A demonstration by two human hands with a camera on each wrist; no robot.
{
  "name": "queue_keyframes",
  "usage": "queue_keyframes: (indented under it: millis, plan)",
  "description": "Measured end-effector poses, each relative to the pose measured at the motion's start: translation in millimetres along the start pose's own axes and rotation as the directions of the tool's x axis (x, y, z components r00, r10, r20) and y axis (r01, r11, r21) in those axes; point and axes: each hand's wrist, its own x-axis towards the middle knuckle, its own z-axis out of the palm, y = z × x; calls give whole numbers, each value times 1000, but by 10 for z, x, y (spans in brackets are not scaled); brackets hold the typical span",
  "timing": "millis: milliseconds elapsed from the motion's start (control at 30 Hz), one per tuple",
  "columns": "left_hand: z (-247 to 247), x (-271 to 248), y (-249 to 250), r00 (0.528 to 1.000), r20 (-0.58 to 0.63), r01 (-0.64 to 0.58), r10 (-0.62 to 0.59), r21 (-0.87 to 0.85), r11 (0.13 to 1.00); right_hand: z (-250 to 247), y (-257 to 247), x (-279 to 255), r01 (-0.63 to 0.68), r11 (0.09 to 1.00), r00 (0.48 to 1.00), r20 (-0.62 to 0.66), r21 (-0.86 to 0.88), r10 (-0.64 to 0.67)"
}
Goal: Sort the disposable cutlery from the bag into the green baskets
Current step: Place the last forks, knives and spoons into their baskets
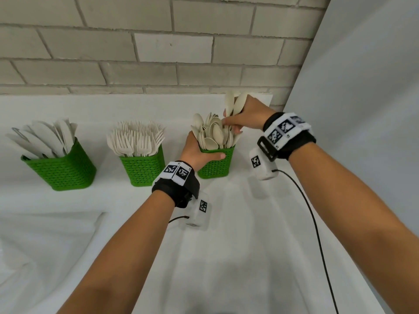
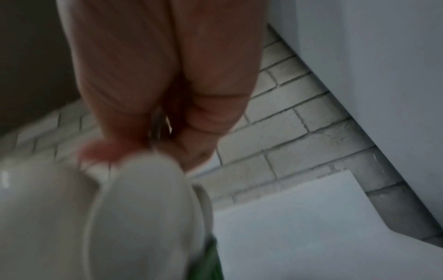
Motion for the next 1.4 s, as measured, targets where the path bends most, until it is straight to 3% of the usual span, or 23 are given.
queue_keyframes:
  millis: [67,133,200,267,333,367,400,467,533,600,700,767,900,1000,1167,1400]
  plan:
    - [-5,11,-14,1000,10,-8,8,2,1000,74,40,-7,-7,999,1000,-24,-48,6]
    - [-9,-2,2,1000,18,-16,16,-3,1000,73,79,-9,38,999,997,-75,16,-36]
    - [-10,-9,2,999,26,-33,33,-4,999,32,85,-30,190,980,966,-189,64,-175]
    - [-10,-11,-6,999,19,-33,33,-2,999,-9,37,-80,333,940,899,-325,72,-294]
    - [-10,-4,-29,1000,14,-14,15,-6,1000,10,-60,-121,384,923,858,-357,-34,-370]
    - [-6,0,-45,1000,18,8,-7,-9,1000,30,-107,-123,361,922,870,-306,-139,-387]
    - [-4,1,-47,1000,14,9,-9,-9,1000,53,-140,-116,310,920,905,-222,-241,-364]
    - [1,-5,-44,1000,14,22,-22,-8,1000,137,-162,-107,168,922,980,-45,-350,-196]
    - [0,-8,-43,999,16,44,-44,-6,999,242,-159,-132,110,931,994,65,-349,-93]
    - [1,-13,-36,999,12,51,-51,2,999,339,-136,-152,110,965,989,123,-239,-83]
    - [-1,-17,-48,998,14,65,-65,6,998,387,-71,-178,27,996,997,76,82,-33]
    - [-5,-31,-35,998,3,57,-57,9,998,371,-26,-199,14,983,1000,15,182,-17]
    - [-26,-44,-4,999,11,47,-47,12,999,372,50,-205,73,997,996,-59,-4,-73]
    - [-32,-44,8,999,16,45,-45,5,999,380,137,-156,83,988,996,-31,-129,-88]
    - [-46,-32,46,995,49,91,-91,20,996,418,163,-132,11,989,999,-54,148,-3]
    - [-47,1,-26,994,57,88,-91,49,995,431,102,-91,-39,997,999,12,61,39]
